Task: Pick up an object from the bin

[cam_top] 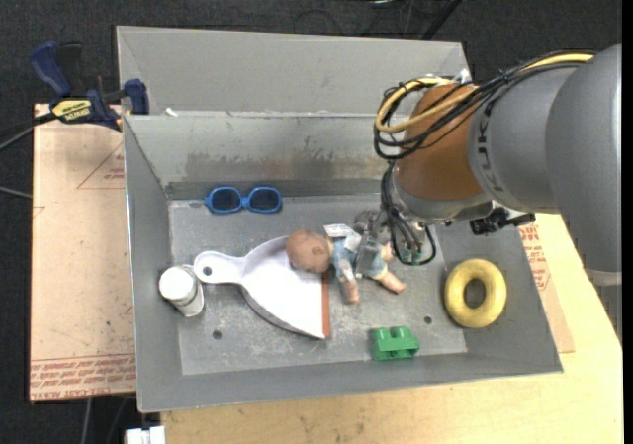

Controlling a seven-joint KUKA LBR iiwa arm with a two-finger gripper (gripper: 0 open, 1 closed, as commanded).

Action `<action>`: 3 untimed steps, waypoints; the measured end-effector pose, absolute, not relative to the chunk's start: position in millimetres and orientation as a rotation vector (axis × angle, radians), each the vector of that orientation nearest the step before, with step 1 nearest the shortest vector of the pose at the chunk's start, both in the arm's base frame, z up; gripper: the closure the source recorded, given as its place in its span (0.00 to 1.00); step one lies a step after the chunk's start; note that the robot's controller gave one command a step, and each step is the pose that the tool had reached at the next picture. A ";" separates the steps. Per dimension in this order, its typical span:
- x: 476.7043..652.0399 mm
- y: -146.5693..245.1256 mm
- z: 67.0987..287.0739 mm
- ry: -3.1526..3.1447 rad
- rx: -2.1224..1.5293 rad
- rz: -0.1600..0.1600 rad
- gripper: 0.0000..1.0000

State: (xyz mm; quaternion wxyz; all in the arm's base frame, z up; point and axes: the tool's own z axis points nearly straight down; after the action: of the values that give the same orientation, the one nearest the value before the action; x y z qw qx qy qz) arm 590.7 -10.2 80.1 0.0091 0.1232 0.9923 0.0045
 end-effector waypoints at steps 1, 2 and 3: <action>590.7 -10.3 81.0 3.077 0.542 0.016 1.00; 589.0 -10.1 86.3 3.070 0.605 0.013 1.00; 588.8 -10.5 94.6 3.075 0.572 0.012 1.00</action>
Offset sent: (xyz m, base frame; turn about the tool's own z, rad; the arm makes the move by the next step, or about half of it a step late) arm 0.0002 0.0000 0.0456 0.0000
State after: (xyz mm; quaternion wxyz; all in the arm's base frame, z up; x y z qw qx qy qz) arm 588.8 -10.5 94.6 0.0068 0.1828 0.9831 0.0037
